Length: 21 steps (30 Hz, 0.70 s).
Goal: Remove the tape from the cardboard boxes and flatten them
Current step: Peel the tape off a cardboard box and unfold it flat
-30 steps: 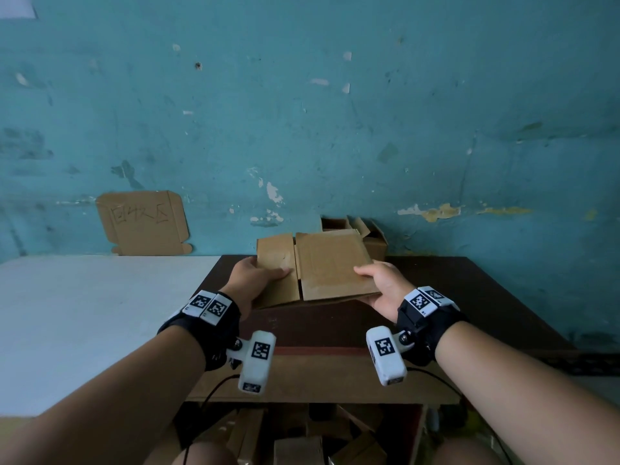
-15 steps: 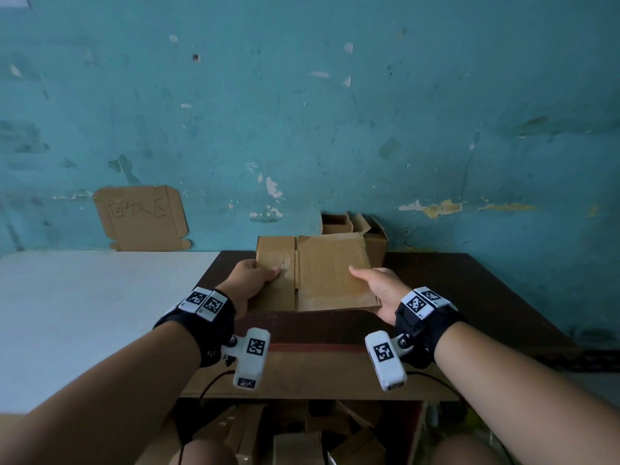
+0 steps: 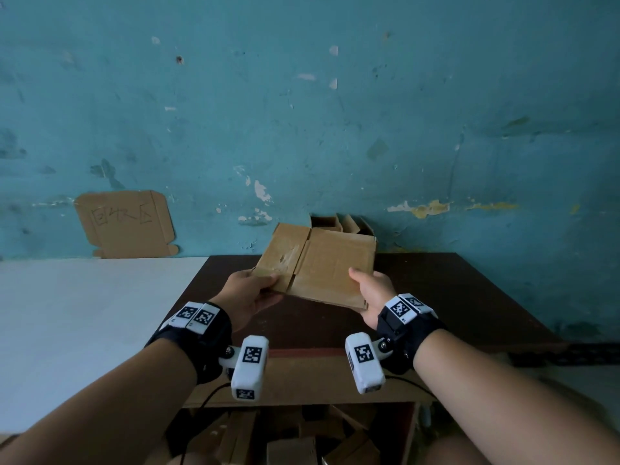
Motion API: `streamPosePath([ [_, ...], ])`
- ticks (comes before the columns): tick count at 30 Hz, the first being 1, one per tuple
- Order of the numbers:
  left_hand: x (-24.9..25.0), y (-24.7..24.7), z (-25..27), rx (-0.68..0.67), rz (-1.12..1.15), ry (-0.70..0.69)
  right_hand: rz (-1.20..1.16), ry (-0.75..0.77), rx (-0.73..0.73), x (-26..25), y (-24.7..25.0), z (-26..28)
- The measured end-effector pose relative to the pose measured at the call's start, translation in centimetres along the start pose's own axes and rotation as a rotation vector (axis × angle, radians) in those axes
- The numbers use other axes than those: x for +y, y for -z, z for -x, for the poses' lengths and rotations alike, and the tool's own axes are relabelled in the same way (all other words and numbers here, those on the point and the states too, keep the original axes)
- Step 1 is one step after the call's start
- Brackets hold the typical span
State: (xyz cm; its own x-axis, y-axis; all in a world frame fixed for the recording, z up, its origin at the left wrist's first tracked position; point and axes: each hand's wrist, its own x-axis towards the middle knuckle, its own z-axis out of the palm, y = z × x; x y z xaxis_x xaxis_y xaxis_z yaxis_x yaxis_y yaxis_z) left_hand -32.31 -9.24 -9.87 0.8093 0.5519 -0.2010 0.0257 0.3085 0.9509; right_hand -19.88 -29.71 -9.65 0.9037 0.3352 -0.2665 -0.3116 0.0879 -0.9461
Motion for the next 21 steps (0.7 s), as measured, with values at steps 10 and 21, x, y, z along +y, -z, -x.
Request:
streamPosePath([
  [10,1.5,3.6,0.3,-0.035,-0.248,0.015,-0.04,-0.076,-0.055,-0.8,2.5,-0.1],
  [21,0.4,2.8,-0.1,0.085,-0.086,0.053,0.08,0.005,-0.119,0.9,0.6,0.2],
])
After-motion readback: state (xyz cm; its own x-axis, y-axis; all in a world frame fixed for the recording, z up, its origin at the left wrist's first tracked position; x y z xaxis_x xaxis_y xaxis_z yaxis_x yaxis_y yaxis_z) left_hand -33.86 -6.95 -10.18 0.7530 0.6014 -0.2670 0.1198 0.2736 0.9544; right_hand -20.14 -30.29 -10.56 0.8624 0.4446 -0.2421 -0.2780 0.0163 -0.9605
